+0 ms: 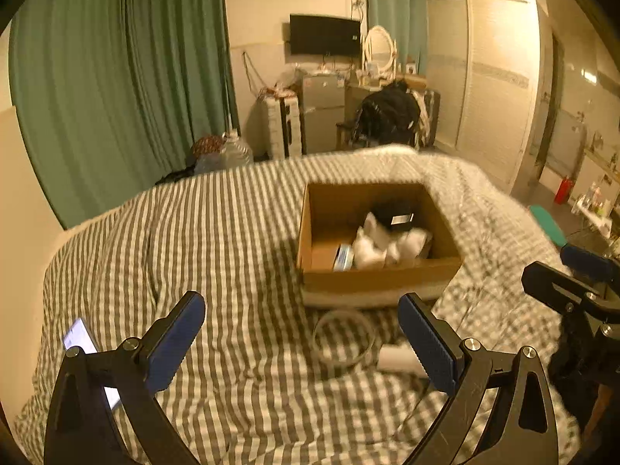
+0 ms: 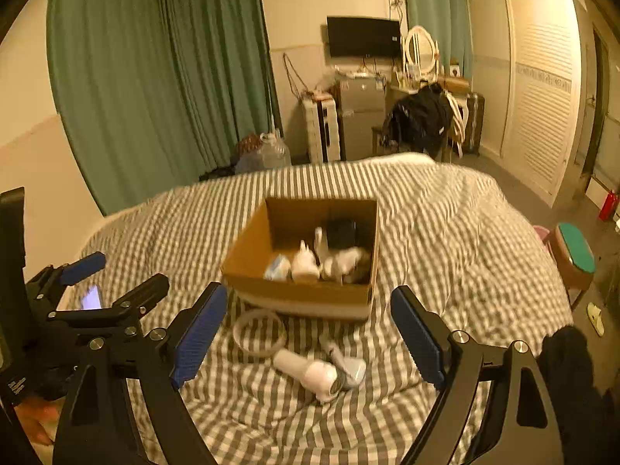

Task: Organize objects
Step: 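Grasp the tape roll with the left gripper while the right grasps the white tube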

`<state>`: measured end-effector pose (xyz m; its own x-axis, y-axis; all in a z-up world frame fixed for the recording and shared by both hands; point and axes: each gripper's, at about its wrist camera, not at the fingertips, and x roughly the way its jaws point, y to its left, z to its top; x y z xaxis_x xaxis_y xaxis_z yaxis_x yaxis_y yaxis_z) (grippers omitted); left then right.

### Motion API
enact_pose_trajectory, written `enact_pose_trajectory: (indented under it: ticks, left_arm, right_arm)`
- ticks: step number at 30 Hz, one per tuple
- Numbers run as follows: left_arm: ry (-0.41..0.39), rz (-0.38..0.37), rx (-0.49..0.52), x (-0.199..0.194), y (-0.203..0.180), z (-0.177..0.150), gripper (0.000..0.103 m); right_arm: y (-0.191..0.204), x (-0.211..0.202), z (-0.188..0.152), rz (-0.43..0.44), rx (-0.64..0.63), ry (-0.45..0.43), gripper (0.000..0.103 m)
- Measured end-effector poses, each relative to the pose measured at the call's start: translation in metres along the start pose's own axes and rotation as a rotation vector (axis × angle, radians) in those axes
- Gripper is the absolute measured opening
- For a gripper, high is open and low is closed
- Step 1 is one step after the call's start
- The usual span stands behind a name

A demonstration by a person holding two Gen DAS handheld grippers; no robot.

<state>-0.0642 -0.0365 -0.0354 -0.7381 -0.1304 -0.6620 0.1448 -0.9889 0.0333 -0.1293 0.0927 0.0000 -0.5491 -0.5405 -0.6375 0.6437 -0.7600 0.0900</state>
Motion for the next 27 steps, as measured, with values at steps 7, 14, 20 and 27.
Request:
enact_pose_trajectory:
  ticks: [7, 14, 20, 27]
  left_arm:
    - [0.152, 0.004, 0.025, 0.058, -0.007, -0.05, 0.102]
    - [0.284, -0.026, 0.025, 0.107, -0.013, -0.078, 0.102]
    - [0.337, -0.059, 0.03, 0.132, -0.019, -0.077, 0.102]
    - [0.379, -0.088, 0.015, 0.166, -0.021, -0.071, 0.102]
  right_arm:
    - [-0.012, 0.053, -0.048, -0.024, 0.004, 0.119, 0.086]
    - [-0.026, 0.101, -0.08, -0.036, 0.029, 0.245, 0.086]
    - [-0.039, 0.133, -0.081, -0.024, 0.046, 0.311, 0.076]
    - [-0.034, 0.181, -0.064, 0.003, -0.034, 0.398, 0.063]
